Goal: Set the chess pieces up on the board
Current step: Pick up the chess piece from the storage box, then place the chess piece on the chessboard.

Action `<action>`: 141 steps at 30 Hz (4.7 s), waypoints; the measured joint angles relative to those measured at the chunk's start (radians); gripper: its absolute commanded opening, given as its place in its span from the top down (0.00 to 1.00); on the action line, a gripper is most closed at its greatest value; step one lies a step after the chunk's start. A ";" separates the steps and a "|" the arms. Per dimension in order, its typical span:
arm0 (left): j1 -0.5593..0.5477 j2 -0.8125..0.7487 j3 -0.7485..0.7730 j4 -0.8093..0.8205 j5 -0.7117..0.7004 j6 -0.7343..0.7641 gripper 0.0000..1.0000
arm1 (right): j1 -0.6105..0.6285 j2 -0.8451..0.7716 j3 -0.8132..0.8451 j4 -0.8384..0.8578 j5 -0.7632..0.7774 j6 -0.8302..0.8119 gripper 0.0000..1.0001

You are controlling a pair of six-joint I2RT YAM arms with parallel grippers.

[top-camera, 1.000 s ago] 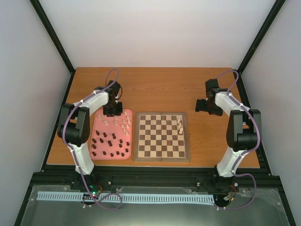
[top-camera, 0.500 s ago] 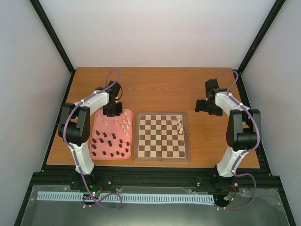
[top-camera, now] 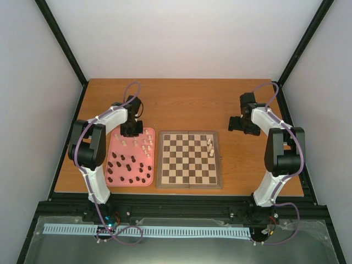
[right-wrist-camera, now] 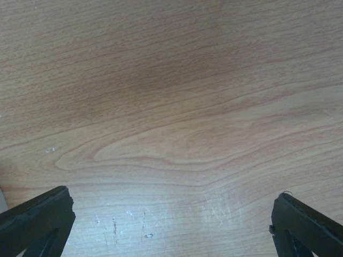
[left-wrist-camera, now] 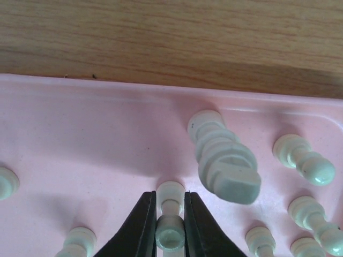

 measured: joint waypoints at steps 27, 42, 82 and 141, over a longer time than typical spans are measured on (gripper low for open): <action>-0.260 -0.105 0.510 -0.208 0.096 -0.038 0.91 | 0.000 -0.014 0.008 -0.006 0.004 0.001 0.00; -0.584 0.506 1.041 -0.229 0.203 -0.041 0.92 | 0.000 -0.014 0.031 -0.011 0.011 0.001 0.00; -0.634 0.616 1.114 -0.238 0.116 -0.005 0.92 | 0.000 -0.013 0.029 -0.010 0.011 -0.007 0.00; -0.625 0.636 1.114 -0.237 0.132 0.026 0.45 | 0.000 -0.013 0.035 -0.014 0.011 -0.018 0.00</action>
